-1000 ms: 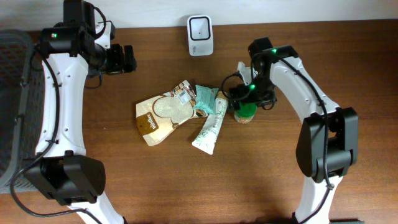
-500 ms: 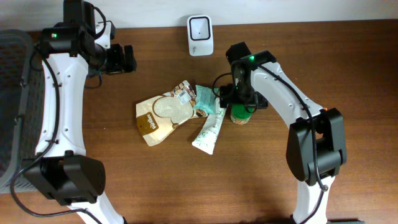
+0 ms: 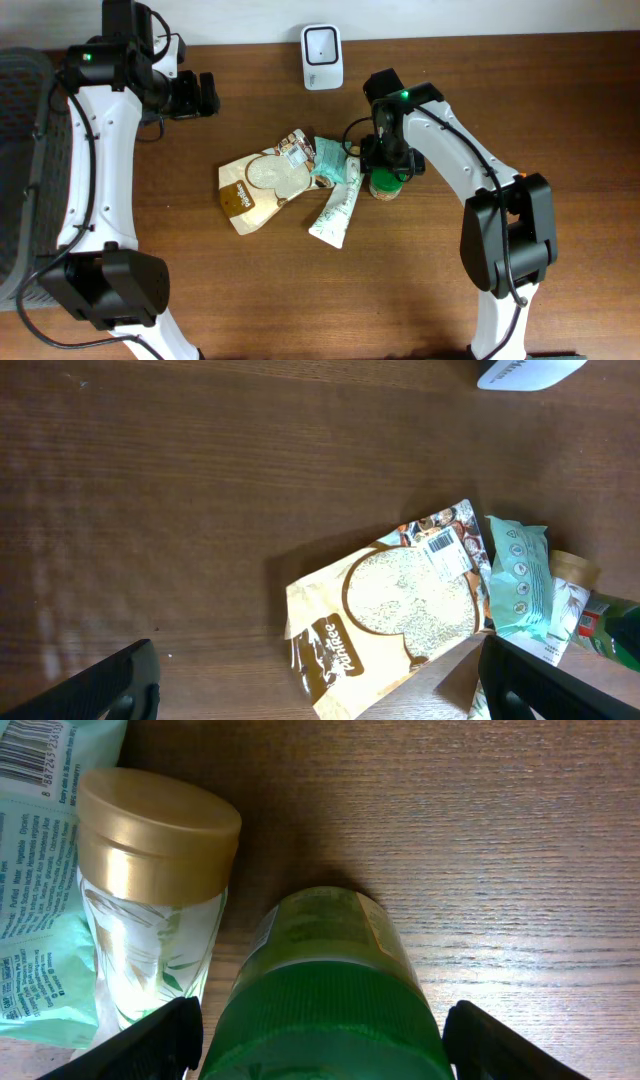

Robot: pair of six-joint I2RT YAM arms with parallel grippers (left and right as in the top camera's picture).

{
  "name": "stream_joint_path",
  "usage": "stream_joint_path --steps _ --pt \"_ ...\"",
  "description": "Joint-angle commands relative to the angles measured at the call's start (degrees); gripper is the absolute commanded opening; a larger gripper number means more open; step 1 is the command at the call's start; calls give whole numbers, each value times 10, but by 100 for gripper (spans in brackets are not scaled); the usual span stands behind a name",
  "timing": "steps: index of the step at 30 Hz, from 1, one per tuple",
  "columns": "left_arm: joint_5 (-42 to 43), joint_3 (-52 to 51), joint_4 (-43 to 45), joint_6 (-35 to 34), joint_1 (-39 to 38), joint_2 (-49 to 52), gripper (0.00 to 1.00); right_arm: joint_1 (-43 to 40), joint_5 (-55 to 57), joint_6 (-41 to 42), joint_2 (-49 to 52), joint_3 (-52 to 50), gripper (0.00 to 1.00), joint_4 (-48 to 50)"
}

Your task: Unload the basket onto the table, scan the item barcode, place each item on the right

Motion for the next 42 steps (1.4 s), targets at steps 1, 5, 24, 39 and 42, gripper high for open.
stream_joint_path --steps 1,5,24,39,42 --pt "6 0 -1 11 2 1 99 -9 8 -42 0 0 74 0" --pt "6 0 -1 11 2 1 99 -26 2 -122 -8 36 71 -36" --pt "6 0 -1 11 2 1 99 -46 -22 -76 -14 50 98 -117" --pt "6 0 -1 11 2 1 99 -46 -43 -73 -14 3 88 -107" --pt "6 0 -1 11 2 1 99 -46 -43 -73 -14 -17 88 -90"
